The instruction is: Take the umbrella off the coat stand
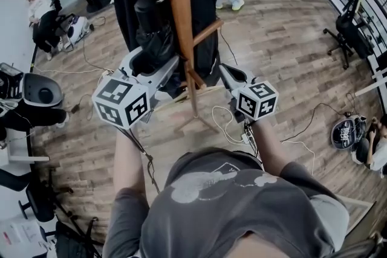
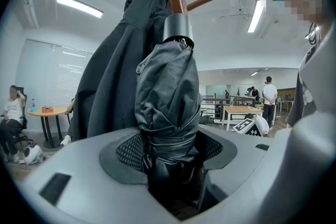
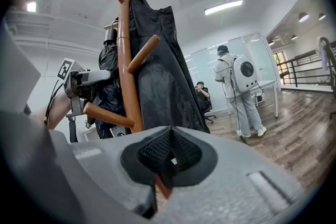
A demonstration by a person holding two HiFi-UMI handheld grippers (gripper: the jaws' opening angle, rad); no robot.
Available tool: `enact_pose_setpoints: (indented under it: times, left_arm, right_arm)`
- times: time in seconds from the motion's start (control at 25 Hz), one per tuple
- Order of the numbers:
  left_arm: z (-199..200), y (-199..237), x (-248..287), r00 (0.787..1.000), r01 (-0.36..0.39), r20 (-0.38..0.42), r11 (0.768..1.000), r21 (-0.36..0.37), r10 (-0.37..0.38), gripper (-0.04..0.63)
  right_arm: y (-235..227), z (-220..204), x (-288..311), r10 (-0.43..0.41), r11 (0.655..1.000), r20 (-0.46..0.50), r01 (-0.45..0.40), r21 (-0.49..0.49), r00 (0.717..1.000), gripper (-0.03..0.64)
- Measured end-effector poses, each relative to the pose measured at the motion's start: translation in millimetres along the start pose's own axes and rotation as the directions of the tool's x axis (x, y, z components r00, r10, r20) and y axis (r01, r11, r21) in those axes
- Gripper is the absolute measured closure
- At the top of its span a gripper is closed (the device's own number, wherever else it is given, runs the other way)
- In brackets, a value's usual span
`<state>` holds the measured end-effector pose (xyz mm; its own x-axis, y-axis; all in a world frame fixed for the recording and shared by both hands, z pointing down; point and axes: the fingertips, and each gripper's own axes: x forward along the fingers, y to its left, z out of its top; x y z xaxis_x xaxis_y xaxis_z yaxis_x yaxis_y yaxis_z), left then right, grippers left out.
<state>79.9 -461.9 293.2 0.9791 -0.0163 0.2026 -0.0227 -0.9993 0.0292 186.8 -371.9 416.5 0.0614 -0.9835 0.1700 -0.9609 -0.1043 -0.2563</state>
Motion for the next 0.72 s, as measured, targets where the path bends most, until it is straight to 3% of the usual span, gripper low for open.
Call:
enact_pose_setpoints:
  times: [0.72]
  left_arm:
    - [15,5,-37,0.998,-0.037,0.048,0.999,-0.003,0.037,0.319]
  right_arm:
    - [20,2,4,0.027,1.0,0.007,-0.027,0.001,1.0,0.618]
